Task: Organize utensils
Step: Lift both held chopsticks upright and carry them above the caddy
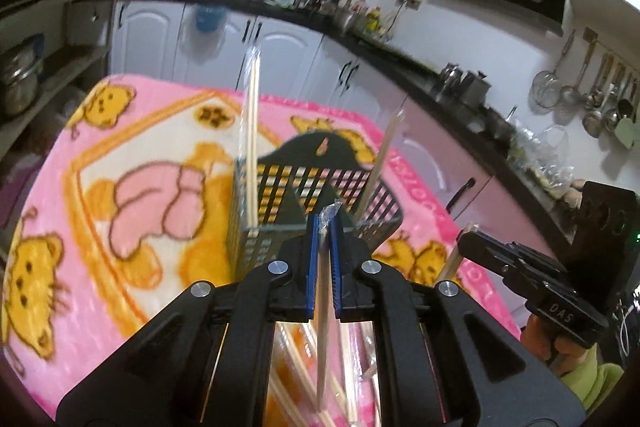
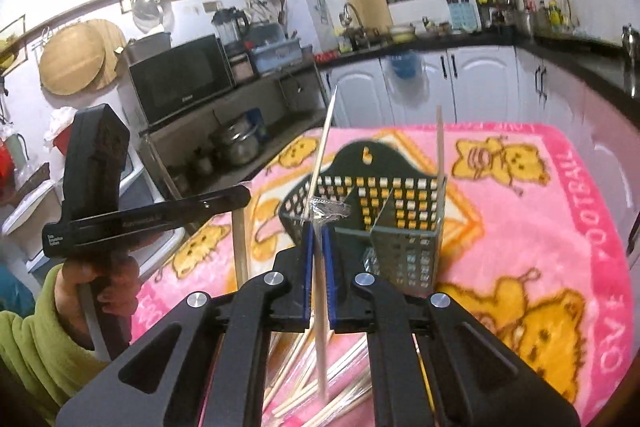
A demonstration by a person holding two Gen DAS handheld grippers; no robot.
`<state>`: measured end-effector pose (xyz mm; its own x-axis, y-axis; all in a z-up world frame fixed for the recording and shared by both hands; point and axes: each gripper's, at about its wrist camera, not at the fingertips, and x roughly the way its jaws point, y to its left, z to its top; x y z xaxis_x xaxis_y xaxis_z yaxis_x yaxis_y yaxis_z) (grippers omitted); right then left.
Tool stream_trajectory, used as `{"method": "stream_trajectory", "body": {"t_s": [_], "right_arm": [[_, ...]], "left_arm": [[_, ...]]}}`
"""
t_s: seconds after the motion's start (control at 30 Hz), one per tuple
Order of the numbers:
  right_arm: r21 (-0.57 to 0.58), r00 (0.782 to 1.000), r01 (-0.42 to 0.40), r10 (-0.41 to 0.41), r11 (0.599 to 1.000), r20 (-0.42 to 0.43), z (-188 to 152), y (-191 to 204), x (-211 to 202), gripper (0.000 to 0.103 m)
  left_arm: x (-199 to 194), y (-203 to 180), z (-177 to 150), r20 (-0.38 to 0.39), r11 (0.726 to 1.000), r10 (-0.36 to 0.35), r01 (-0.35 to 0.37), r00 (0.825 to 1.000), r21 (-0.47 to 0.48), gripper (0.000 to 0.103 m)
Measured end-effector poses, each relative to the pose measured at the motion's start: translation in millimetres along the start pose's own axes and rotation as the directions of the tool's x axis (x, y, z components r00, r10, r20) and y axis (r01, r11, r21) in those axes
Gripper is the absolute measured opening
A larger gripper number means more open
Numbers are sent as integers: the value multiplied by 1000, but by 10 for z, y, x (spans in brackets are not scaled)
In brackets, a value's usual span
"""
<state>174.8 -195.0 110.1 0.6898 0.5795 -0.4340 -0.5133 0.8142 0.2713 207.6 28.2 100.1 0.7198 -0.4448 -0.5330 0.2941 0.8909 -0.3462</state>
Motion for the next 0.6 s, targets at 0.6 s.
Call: {"method": "stream_trajectory", "body": {"t_s": [0.6], "right_arm": [[-39, 977, 59, -49, 998, 209, 687, -31, -411, 6]], "left_arm": [[-389, -351, 759, 186, 996, 2, -19, 982, 89, 3]]}}
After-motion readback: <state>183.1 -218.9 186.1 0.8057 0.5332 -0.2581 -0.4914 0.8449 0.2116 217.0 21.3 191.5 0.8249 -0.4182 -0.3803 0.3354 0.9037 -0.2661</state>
